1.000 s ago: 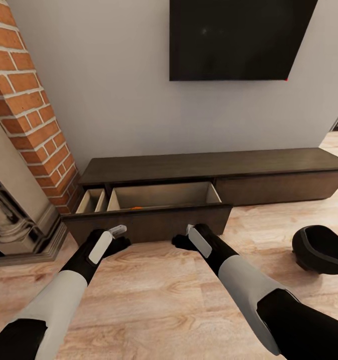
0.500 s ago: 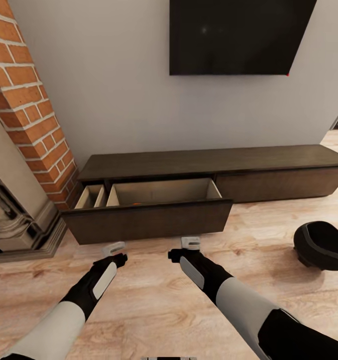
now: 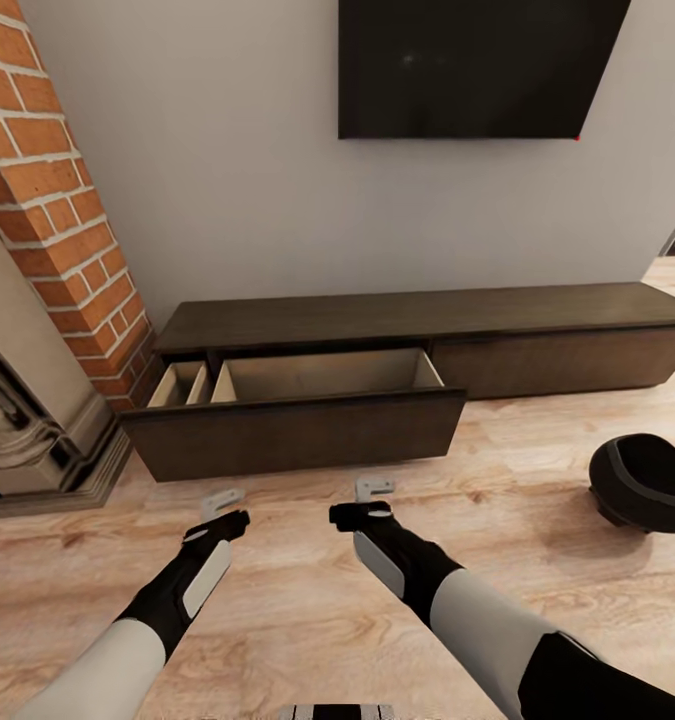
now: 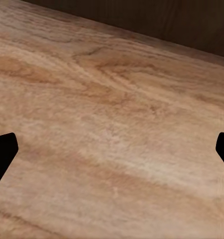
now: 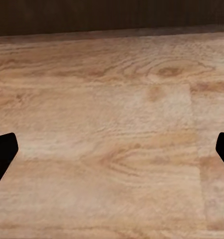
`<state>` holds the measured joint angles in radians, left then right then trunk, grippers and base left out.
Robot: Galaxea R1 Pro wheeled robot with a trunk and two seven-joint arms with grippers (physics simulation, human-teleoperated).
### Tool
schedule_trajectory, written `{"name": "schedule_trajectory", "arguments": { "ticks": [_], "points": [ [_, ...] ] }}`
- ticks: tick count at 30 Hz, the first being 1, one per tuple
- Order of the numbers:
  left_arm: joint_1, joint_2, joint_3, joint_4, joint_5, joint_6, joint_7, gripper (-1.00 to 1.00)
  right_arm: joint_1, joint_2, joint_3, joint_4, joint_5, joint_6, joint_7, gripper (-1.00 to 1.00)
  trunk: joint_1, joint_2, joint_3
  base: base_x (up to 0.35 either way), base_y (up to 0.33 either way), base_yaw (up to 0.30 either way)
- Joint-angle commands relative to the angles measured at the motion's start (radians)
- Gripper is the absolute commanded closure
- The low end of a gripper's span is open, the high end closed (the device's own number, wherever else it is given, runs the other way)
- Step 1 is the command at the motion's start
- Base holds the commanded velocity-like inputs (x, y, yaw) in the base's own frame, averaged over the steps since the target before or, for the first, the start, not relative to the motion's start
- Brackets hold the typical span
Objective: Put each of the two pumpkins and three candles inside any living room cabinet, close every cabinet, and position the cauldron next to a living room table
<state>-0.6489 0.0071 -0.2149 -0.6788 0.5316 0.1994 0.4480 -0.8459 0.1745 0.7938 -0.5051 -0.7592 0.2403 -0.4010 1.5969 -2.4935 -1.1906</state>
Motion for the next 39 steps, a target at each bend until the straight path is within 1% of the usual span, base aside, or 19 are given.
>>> {"name": "schedule_trajectory", "arguments": {
  "ticks": [1, 3, 4, 10, 15, 19, 24, 25, 26, 28, 30, 32, 34, 39],
  "points": [
    [0.0, 0.001, -0.004, -0.002, 0.003, 0.003, 0.008, -1.0, -0.001, 0.0, 0.009, -0.001, -0.003, -0.007, -0.007, -1.0, 0.003, -0.007, -0.004, 0.0, 0.0, 0.0],
    [0.0, 0.008, -0.004, -0.002, 0.001, 0.001, 0.007, -1.0, 0.002, 0.0, 0.027, -0.001, -0.003, -0.042, -0.007, -1.0, 0.004, -0.007, -0.012, 0.0, 0.0, 0.0],
    [0.0, 0.025, -0.005, -0.011, -0.001, -0.002, 0.007, -1.0, 0.005, 0.0, 0.044, 0.0, -0.003, -0.068, -0.006, -1.0, 0.005, -0.007, -0.016, 0.0, 0.0, 0.0],
    [-0.001, 0.031, -0.008, -0.012, -0.002, 0.006, 0.009, -1.0, 0.006, 0.0, 0.049, 0.0, -0.003, -0.1, -0.006, -1.0, 0.007, -0.009, -0.039, 0.0, 0.0, 0.0],
    [0.0, 0.032, -0.012, -0.013, -0.011, 0.0, 0.008, -1.0, 0.007, 0.0, 0.05, 0.001, -0.002, -0.111, -0.008, -1.0, 0.009, -0.01, -0.058, 0.0, 0.0, 0.0],
    [0.0, 0.031, -0.023, -0.014, -0.019, -0.002, 0.008, -1.0, 0.007, 0.0, 0.05, 0.005, -0.002, -0.155, -0.011, -1.0, 0.009, -0.01, -0.058, 0.0, 0.0, 0.0],
    [0.0, 0.031, -0.064, -0.017, -0.022, -0.008, 0.008, -1.0, 0.008, 0.0, 0.049, 0.006, -0.002, -0.214, -0.015, -1.0, 0.009, -0.01, -0.058, 0.0, 0.0, 0.0],
    [0.001, 0.03, -0.072, -0.017, -0.024, -0.024, 0.008, -1.0, 0.01, 0.0, 0.049, 0.005, -0.002, -0.225, -0.016, -1.0, 0.009, -0.01, -0.058, 0.0, 0.0, 0.0],
    [0.003, 0.029, -0.083, -0.017, -0.025, -0.058, 0.009, -1.0, 0.015, 0.0, 0.05, 0.005, -0.002, -0.241, -0.016, -1.0, 0.009, -0.01, -0.058, 0.0, 0.0, 0.0],
    [0.017, 0.028, -0.11, -0.017, -0.03, -0.148, 0.01, -1.0, 0.024, 0.0, 0.05, 0.004, -0.002, -0.276, -0.012, -1.0, 0.009, -0.01, -0.058, 0.0, 0.0, 0.0],
    [0.048, 0.031, -0.13, -0.017, -0.035, -0.284, 0.011, -1.0, 0.04, 0.0, 0.05, 0.004, -0.003, -0.325, -0.009, -1.0, 0.009, -0.01, -0.058, 0.0, 0.0, 0.0],
    [0.063, 0.031, -0.136, -0.016, -0.037, -0.347, 0.011, -1.0, 0.046, 0.0, 0.05, 0.006, -0.003, -0.356, -0.01, -1.0, 0.009, -0.01, -0.058, 0.0, 0.0, 0.0],
    [0.071, 0.031, -0.138, -0.016, -0.041, -0.379, 0.011, -1.0, 0.048, 0.0, 0.049, 0.009, -0.005, -0.381, -0.012, -1.0, 0.009, -0.01, -0.058, 0.0, 0.0, 0.0],
    [0.075, 0.033, -0.137, -0.016, -0.043, -0.398, 0.018, -1.0, 0.05, 0.0, 0.048, 0.02, -0.006, -0.405, -0.015, -1.0, 0.009, -0.01, -0.058, 0.0, 0.0, 0.0]
  ]
}}
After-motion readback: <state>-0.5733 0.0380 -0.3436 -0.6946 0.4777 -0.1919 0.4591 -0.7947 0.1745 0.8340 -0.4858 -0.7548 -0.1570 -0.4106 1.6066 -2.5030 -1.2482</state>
